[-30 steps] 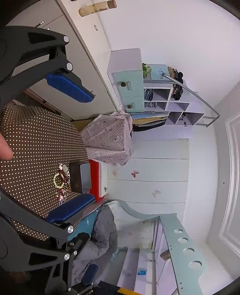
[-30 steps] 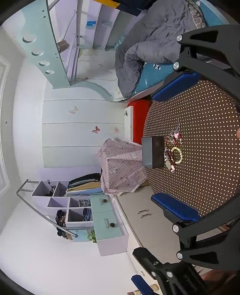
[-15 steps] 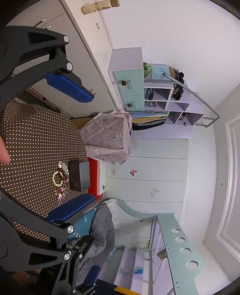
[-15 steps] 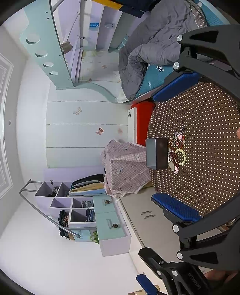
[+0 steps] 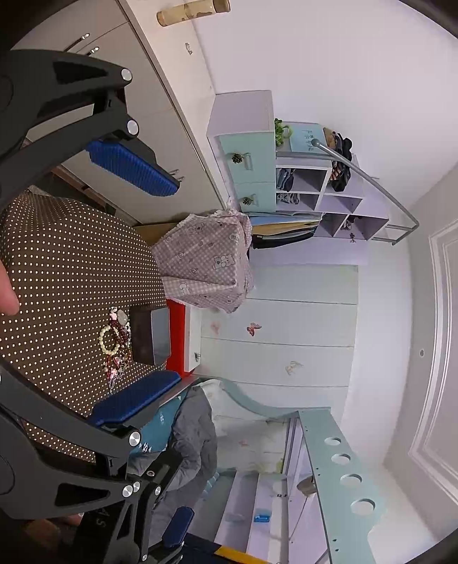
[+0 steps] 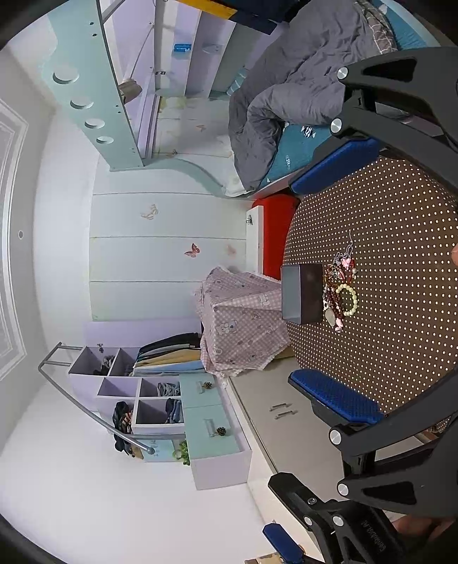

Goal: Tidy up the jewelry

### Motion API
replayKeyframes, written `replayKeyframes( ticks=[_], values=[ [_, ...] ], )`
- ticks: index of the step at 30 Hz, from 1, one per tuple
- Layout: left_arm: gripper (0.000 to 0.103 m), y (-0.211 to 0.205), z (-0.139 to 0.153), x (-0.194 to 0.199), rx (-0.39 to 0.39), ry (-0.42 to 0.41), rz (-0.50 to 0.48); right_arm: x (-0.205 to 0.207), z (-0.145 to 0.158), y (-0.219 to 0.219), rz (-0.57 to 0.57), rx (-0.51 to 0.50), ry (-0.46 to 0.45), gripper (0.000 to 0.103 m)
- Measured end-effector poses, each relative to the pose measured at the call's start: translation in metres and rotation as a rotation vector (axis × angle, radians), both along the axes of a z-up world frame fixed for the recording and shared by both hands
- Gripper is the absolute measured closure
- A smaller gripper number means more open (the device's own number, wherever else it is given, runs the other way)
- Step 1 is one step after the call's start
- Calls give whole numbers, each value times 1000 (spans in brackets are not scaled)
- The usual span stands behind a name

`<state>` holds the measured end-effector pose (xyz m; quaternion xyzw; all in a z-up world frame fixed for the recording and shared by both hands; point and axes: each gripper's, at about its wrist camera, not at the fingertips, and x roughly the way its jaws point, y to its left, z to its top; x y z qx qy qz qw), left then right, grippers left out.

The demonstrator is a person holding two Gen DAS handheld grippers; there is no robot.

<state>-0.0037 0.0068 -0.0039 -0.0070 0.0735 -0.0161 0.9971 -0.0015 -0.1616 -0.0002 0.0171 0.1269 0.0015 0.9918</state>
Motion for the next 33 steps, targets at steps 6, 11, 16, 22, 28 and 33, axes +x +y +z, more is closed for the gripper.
replayKeyframes(
  ticks=[6,11,16,22,28,33],
  values=[
    [6,0,-1,1,-1,2,1,1,1,2,1,-2,-1,7],
    [6,-1,-2,5,-3,9,9,5,0,3,8,-6,4,7],
    [6,-2,-5,12,-5,21,11,11,-3,-1,7,-6,11,7],
    [6,-4,-9,28,0,33,7,20,-8,-4,3,-10,15,7],
    [6,-5,-39,71,5,136,20,48,-34,-28,-34,3,96,7],
    [6,-17,-81,126,34,283,4,81,-71,-45,-54,16,210,7]
  ],
)
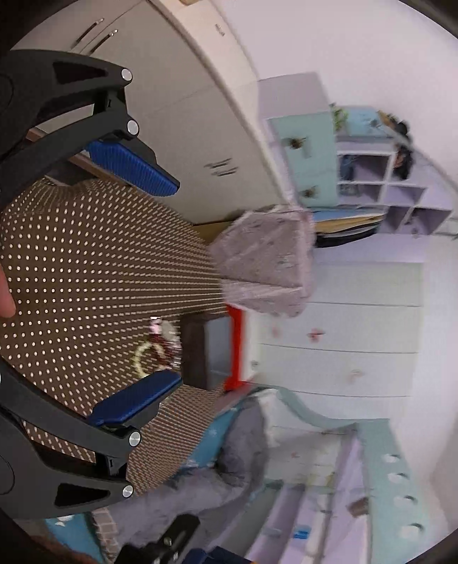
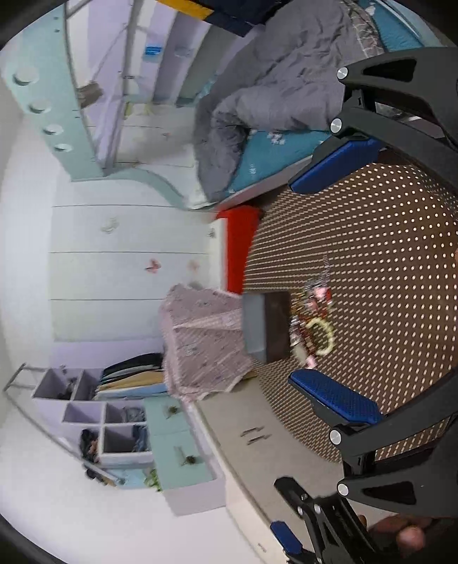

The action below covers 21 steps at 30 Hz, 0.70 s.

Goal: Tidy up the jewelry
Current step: 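Reach the left gripper to the pink charm and close on it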

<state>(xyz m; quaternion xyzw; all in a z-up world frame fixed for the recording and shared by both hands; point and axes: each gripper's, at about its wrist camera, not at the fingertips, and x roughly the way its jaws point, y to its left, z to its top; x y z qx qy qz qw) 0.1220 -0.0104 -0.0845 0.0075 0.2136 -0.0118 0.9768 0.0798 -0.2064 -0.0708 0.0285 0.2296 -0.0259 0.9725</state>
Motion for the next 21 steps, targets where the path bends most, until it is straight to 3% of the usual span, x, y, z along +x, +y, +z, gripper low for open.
replayKeyframes(
  ticks=[5,12,21],
  values=[
    [6,-13,-43,53,49,137,-27,28,-35,-11,-1,15,113,7],
    [6,-18,-82,115,107,270,-41,60,-71,-19,14,32,243,7],
    [6,-37,-119,175,184,415,-140,98,-91,-29,15,62,351,7]
  ],
)
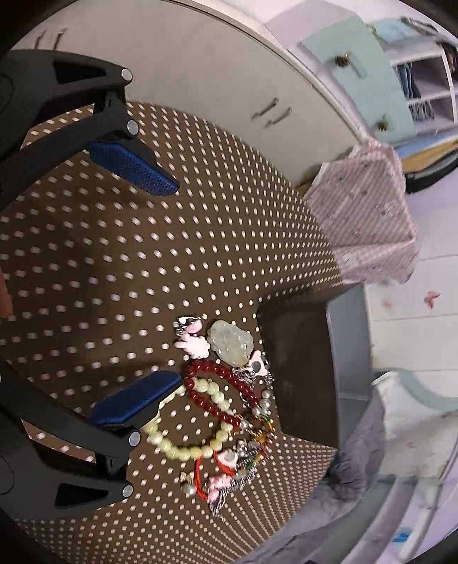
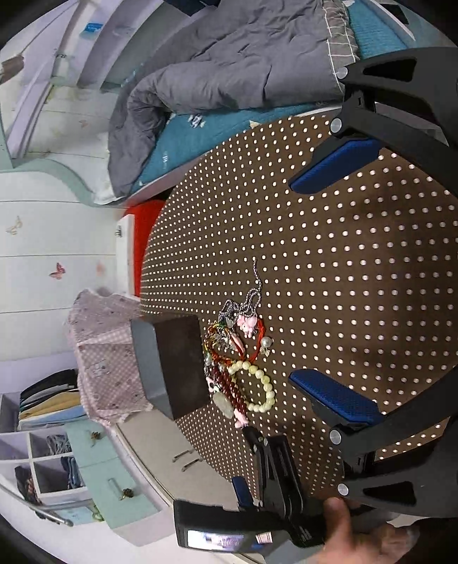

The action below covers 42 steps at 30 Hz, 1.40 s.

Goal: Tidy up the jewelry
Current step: 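Reach the left gripper to the pink charm and close on it, then carry the pink charm with the left gripper into the grey box and release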

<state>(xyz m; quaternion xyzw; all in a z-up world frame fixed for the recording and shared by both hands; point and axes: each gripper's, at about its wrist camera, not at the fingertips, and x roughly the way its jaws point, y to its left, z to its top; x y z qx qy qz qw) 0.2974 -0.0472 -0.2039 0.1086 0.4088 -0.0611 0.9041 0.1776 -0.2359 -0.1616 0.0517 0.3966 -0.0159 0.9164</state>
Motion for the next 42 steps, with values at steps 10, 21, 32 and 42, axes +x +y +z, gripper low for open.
replayKeyframes(
  ticks=[10,21,32,42],
  values=[
    [52,7,-8,25,-151,61,-119,34,-9,-8,16,14,60,7],
    [78,13,-5,-6,-216,60,-139,52,-26,3,131,45,99,12],
    [78,17,3,-16,-220,44,-113,77,-41,38,262,1,107,71],
    [78,11,17,-18,-232,19,-126,55,-31,27,308,46,84,93]
  ],
)
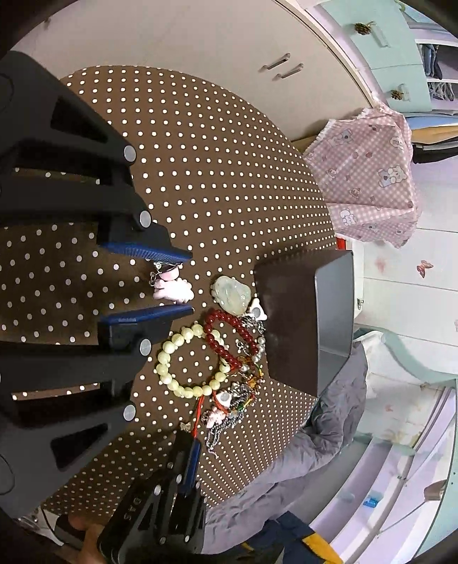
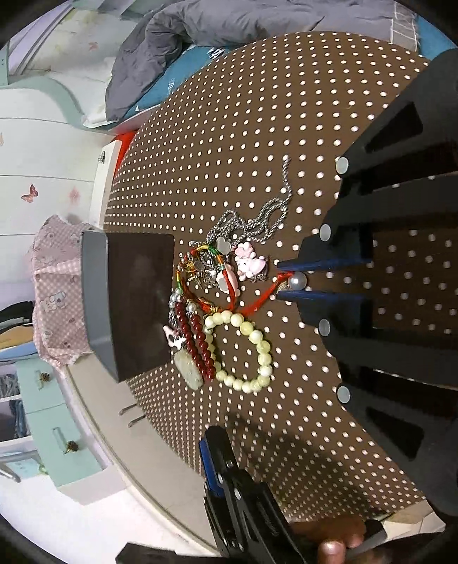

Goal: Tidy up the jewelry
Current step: 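Carry the pink charm with the left gripper into the grey box and release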

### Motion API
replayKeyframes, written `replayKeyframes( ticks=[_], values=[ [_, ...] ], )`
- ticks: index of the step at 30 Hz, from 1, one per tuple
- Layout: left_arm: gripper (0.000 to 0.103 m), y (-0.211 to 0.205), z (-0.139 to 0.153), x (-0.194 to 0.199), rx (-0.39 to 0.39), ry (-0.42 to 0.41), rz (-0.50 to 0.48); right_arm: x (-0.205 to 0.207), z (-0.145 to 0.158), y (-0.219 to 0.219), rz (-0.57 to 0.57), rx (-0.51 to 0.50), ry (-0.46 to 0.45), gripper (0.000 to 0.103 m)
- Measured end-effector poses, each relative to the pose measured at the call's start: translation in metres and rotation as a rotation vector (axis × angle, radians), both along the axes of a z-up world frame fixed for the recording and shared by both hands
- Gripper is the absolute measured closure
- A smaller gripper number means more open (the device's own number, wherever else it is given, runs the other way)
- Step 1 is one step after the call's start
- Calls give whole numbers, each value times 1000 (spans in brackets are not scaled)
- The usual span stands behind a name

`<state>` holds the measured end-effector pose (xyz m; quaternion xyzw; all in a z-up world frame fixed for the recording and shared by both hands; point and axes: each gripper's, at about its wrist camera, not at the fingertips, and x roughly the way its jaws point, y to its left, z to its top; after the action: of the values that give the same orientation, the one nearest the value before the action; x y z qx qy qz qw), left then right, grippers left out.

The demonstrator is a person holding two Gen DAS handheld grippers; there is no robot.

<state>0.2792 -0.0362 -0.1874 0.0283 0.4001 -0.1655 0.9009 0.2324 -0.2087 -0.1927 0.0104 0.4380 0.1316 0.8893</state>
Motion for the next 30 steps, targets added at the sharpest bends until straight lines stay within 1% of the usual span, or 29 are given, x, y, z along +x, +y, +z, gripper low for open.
replayKeyframes(
  ticks=[3,8,11,13,15,17,18,19,20,21,23,25,28,30],
  values=[
    [78,-1,1,-1,3,-4,-1,-6,0,-3,15,-2,1,93],
    [78,-5,-2,-3,9,-1,-1,-4,-9,-1,15,0,29,91],
    [78,-6,-2,-5,11,2,-6,-1,-12,5,19,-18,14,90],
    [78,-5,-3,-5,13,3,-3,1,-11,8,26,-19,14,86],
    [78,-4,-3,-5,13,4,-2,1,-12,11,37,-39,7,85],
    [78,-4,-3,-6,14,3,-2,0,-11,16,55,-84,0,86],
    [78,-4,-3,-6,11,3,-5,-1,-11,17,59,-92,0,92],
    [78,-3,-2,-6,8,1,-8,-1,-10,16,63,-83,2,94],
    [78,-3,-1,-7,5,-2,-10,-3,-8,14,71,-48,5,94],
    [78,-2,2,-8,-3,-8,-13,-4,-2,12,73,-28,-5,94],
    [78,-1,9,-8,-18,-18,-17,-6,10,11,81,-25,-40,94],
    [78,-1,18,-7,-32,-35,-23,-4,29,10,91,-6,-83,94],
    [78,-4,43,-4,-63,-82,-36,5,64,6,110,26,-154,94],
    [78,-3,62,2,-88,-117,-43,16,94,4,123,37,-213,94]
  ],
)
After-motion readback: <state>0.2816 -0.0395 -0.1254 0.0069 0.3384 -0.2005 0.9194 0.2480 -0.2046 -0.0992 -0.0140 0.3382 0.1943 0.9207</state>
